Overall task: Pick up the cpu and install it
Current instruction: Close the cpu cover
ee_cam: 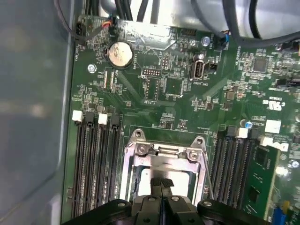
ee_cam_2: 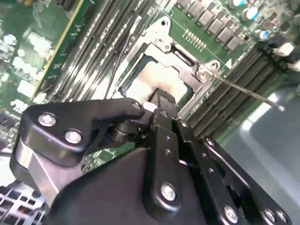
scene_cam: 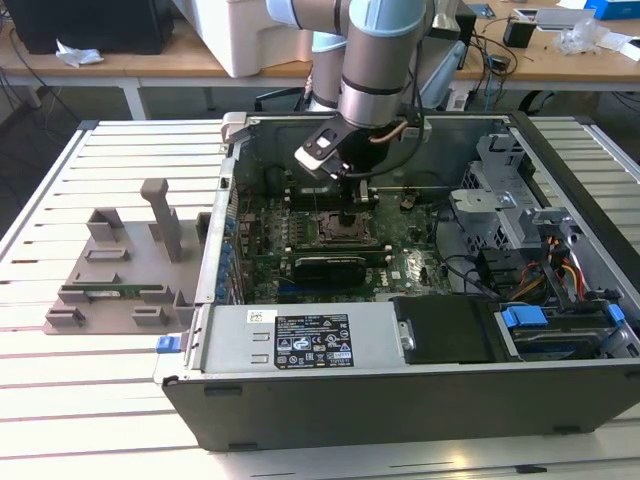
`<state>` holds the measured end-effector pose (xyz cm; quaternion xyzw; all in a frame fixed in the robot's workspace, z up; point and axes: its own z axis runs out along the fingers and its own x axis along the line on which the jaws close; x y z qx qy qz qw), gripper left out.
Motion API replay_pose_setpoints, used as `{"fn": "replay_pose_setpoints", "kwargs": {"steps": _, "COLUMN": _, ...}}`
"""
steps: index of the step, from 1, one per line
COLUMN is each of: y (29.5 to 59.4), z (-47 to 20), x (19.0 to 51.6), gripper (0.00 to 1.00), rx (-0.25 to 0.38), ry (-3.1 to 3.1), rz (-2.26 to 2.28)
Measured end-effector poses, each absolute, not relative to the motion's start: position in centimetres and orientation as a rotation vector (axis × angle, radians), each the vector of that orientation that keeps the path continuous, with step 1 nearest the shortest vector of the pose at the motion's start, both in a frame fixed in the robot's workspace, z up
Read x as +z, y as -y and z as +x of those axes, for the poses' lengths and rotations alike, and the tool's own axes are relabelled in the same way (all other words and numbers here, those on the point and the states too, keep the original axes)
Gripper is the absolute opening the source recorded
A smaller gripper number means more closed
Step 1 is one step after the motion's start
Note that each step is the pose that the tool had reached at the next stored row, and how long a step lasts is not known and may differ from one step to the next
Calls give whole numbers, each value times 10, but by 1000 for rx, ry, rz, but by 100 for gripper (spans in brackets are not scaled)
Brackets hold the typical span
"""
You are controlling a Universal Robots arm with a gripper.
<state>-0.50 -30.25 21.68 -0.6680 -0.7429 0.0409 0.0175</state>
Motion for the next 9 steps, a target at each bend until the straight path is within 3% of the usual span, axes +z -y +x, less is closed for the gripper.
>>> {"fn": "replay_pose_setpoints", "kwargs": {"steps": 9, "y": 303, "z": -5, "x": 271, "gripper": 11, "rx": 129, "ry": 2309, "rz": -2076}}
